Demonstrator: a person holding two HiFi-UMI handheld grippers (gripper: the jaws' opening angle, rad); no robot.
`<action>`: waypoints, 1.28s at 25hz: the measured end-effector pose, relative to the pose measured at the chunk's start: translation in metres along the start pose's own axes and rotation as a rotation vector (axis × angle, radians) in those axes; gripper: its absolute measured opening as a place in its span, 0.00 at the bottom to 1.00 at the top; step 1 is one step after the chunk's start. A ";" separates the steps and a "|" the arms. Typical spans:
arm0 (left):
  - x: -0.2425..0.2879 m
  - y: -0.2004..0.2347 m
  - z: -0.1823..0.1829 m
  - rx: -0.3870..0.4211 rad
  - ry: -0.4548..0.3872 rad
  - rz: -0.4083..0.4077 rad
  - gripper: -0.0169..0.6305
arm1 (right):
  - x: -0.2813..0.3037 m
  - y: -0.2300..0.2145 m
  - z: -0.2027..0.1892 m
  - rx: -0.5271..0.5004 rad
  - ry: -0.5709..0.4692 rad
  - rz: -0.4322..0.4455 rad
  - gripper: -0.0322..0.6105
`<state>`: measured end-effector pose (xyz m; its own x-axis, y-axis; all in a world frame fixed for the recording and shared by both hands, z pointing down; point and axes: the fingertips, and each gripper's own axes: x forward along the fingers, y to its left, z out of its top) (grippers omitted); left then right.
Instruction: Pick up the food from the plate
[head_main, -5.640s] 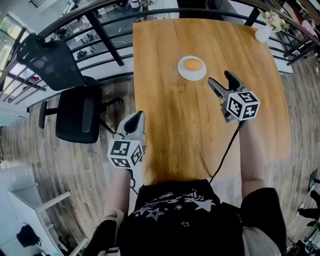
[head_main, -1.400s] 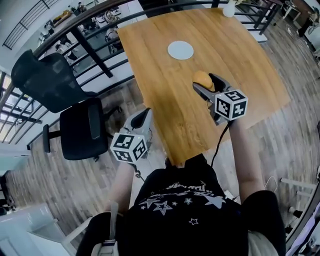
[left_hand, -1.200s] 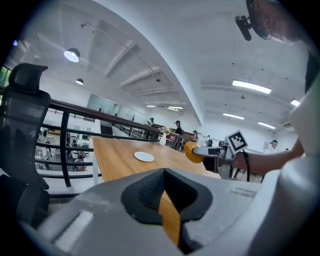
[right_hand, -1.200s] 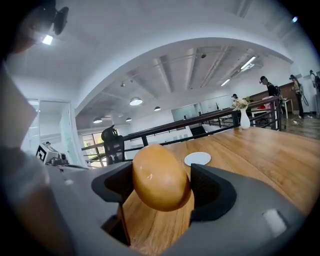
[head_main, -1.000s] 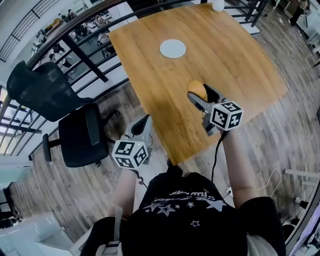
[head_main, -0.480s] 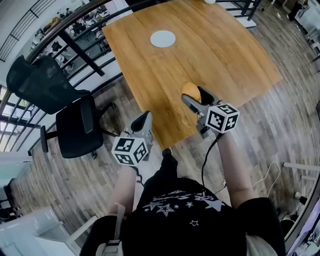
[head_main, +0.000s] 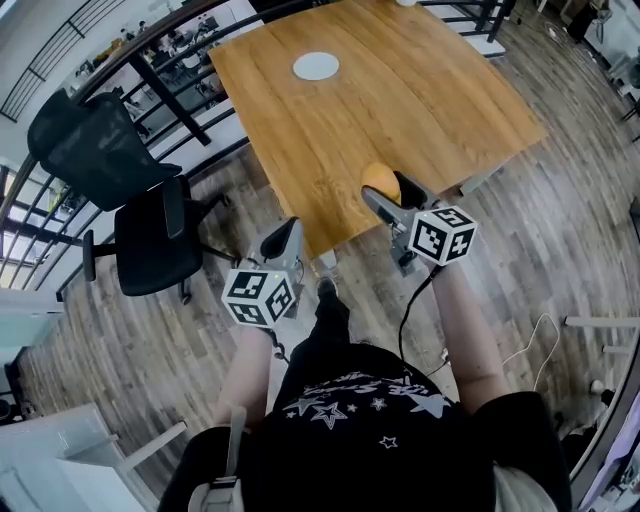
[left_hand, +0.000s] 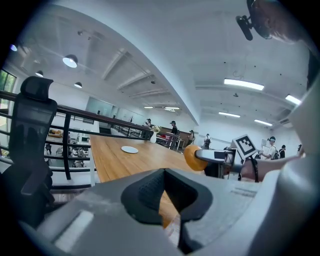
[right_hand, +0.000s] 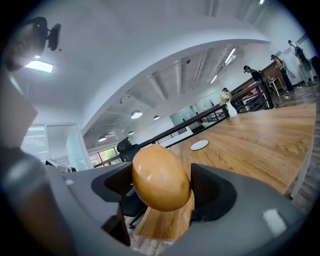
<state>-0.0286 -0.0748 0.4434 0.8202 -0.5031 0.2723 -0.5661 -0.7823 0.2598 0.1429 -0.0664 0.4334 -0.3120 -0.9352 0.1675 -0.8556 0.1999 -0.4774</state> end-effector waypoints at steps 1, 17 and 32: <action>-0.007 -0.006 -0.003 0.000 -0.001 -0.001 0.03 | -0.008 0.005 -0.003 -0.003 -0.004 0.002 0.62; -0.070 -0.083 -0.036 0.017 -0.027 -0.024 0.03 | -0.106 0.052 -0.035 -0.082 -0.022 -0.003 0.62; -0.097 -0.120 -0.049 0.047 -0.011 -0.037 0.03 | -0.146 0.068 -0.054 -0.080 -0.033 -0.002 0.62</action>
<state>-0.0444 0.0865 0.4312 0.8418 -0.4771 0.2526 -0.5308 -0.8169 0.2259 0.1076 0.0998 0.4231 -0.2979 -0.9444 0.1389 -0.8867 0.2199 -0.4067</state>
